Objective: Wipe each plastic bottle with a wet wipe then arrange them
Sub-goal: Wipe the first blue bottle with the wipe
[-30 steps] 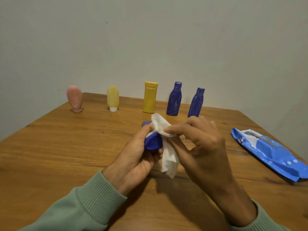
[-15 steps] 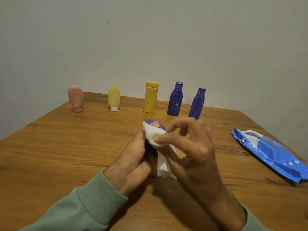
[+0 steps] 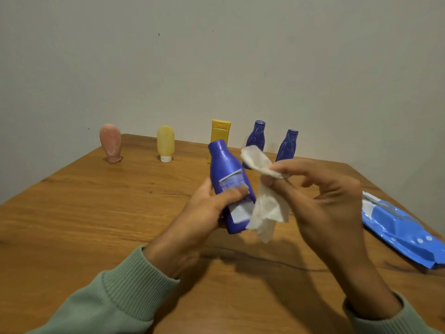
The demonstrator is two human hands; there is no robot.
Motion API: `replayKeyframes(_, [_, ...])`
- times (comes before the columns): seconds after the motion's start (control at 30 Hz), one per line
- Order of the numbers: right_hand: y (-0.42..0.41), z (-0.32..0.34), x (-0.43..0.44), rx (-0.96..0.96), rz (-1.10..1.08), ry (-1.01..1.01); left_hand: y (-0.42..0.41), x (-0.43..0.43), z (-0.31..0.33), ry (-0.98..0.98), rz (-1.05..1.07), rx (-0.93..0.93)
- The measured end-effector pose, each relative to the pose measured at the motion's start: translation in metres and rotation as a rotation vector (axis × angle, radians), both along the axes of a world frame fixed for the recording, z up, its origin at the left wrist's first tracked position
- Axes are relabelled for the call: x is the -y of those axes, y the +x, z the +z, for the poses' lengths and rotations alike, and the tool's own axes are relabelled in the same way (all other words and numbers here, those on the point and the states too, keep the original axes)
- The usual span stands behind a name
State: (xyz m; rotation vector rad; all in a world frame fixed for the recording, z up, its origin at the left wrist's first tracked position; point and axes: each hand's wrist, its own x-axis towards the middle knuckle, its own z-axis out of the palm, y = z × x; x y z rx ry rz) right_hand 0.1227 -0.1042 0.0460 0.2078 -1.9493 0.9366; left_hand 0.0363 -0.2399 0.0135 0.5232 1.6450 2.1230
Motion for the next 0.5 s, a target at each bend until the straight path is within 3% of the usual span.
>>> replayKeyframes(0.13, [0.005,0.011,-0.009,0.042,-0.003,-0.213,0.004,0.003,-0.003,-0.178,-0.076,-0.289])
replayKeyframes(0.27, [0.012,0.021,-0.010,0.057,0.098,-0.379,0.004,0.004,-0.009,-0.348,-0.012,-0.537])
replayKeyframes(0.5, [0.016,0.026,-0.007,0.133,0.214,-0.403,0.009,0.003,-0.008,-0.442,0.063,-0.702])
